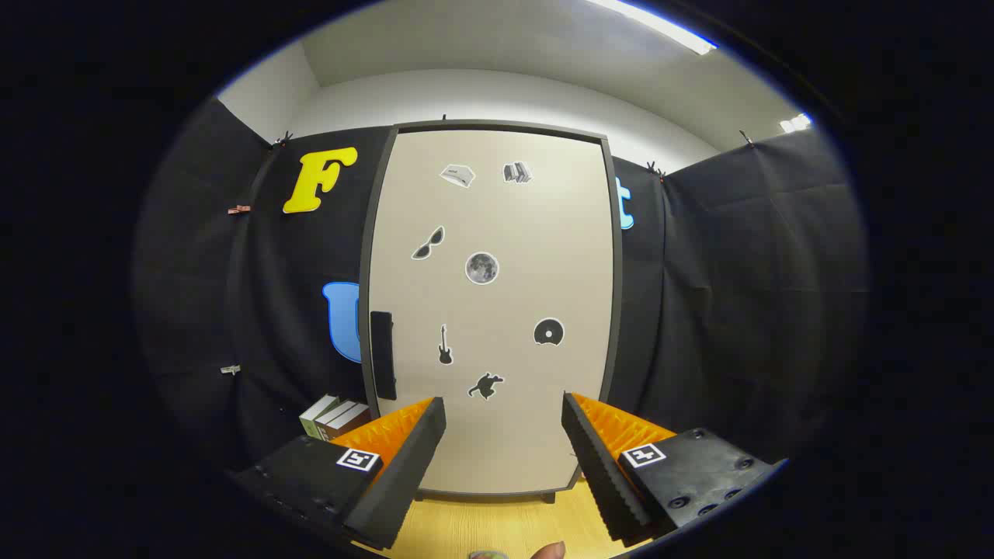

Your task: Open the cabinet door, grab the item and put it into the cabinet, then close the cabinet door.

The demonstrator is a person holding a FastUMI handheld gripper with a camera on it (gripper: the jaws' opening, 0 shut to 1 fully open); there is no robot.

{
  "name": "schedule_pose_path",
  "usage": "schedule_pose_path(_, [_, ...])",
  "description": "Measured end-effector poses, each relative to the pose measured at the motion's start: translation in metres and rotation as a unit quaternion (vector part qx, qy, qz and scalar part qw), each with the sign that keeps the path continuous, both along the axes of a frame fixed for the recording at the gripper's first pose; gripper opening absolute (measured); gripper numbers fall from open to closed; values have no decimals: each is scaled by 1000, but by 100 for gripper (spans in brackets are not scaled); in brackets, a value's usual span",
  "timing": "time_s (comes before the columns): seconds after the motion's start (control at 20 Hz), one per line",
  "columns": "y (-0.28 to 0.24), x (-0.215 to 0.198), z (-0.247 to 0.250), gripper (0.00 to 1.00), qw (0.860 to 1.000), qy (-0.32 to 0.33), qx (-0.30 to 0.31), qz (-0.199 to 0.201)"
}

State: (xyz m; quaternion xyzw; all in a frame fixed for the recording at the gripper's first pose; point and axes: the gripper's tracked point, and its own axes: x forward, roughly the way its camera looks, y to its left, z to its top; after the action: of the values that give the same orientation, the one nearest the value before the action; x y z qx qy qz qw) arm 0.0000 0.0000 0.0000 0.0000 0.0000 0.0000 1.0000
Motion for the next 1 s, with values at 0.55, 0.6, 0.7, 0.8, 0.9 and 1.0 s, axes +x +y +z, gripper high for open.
schedule_pose_path(0.55, [6,2,3,97,1000,-1,-1,0])
schedule_pose_path(0.6, [7,2,3,97,1000,0,-1,0])
schedule_pose_path(0.7, [7,1,2,97,1000,1,-2,0])
schedule_pose_path(0.8, [8,1,0,97,1000,4,0,1])
schedule_pose_path(0.9, [10,0,0,97,1000,6,2,3])
schedule_pose_path(1.0, [13,0,0,97,1000,6,1,5])
